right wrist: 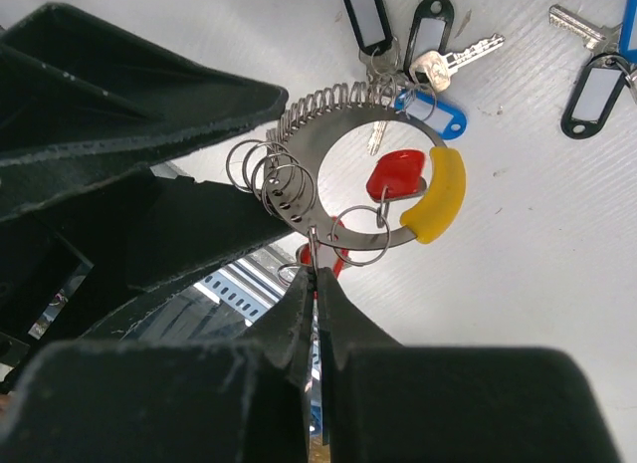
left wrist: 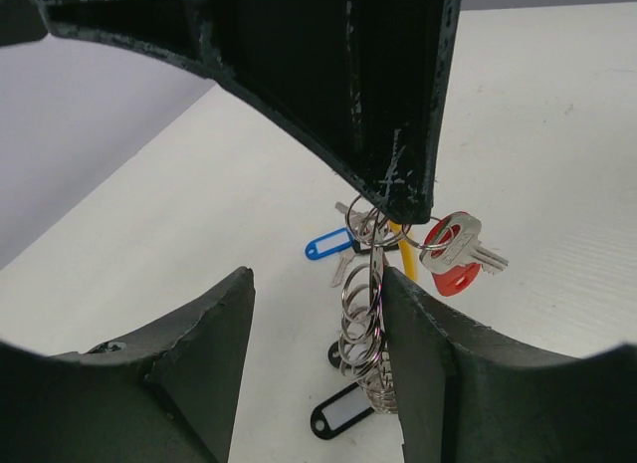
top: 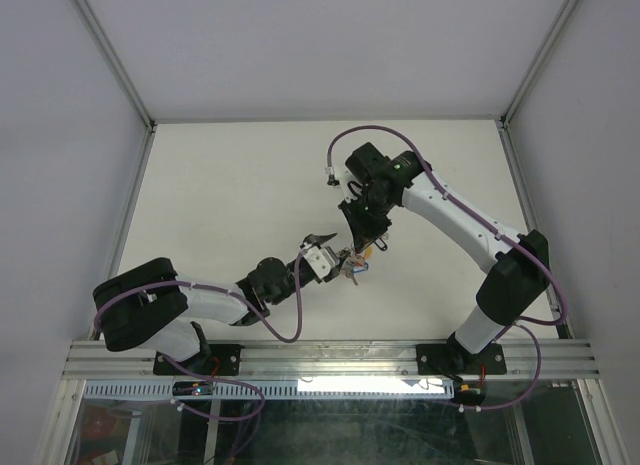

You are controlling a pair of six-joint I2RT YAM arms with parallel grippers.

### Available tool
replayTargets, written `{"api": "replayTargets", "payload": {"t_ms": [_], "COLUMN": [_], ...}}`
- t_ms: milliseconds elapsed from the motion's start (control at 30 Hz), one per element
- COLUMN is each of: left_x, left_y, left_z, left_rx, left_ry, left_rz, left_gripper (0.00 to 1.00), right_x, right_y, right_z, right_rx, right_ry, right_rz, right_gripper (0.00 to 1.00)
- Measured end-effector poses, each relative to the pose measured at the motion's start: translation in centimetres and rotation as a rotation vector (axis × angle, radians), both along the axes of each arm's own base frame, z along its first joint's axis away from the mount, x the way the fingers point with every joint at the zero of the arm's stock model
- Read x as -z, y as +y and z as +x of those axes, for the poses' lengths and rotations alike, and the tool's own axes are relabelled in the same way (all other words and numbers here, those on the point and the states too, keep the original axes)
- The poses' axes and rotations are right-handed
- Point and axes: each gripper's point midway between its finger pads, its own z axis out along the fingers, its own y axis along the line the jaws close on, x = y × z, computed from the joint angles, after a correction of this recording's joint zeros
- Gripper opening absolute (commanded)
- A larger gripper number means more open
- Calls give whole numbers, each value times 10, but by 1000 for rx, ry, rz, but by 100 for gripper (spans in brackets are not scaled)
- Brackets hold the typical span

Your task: Put the keys on the keyring

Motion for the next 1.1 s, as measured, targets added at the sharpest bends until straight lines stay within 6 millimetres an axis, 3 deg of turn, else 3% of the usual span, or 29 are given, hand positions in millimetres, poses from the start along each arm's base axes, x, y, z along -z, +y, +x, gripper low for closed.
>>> {"api": "replayTargets", "payload": {"t_ms": [667, 1100], "left_x": [8, 7], "left_y": [-22, -25], "left_z": [0, 7], "left_rx": [74, 68], "left_ry": [-65, -230], "left_rz": [61, 169], "left_gripper": [42, 35], "right_x": [3, 2], "right_y": [1, 0], "right_z": [-5, -6], "right_rx": [-7, -13], "right_ry": [27, 26], "right_rz": [10, 8], "right_gripper": [0, 0]}}
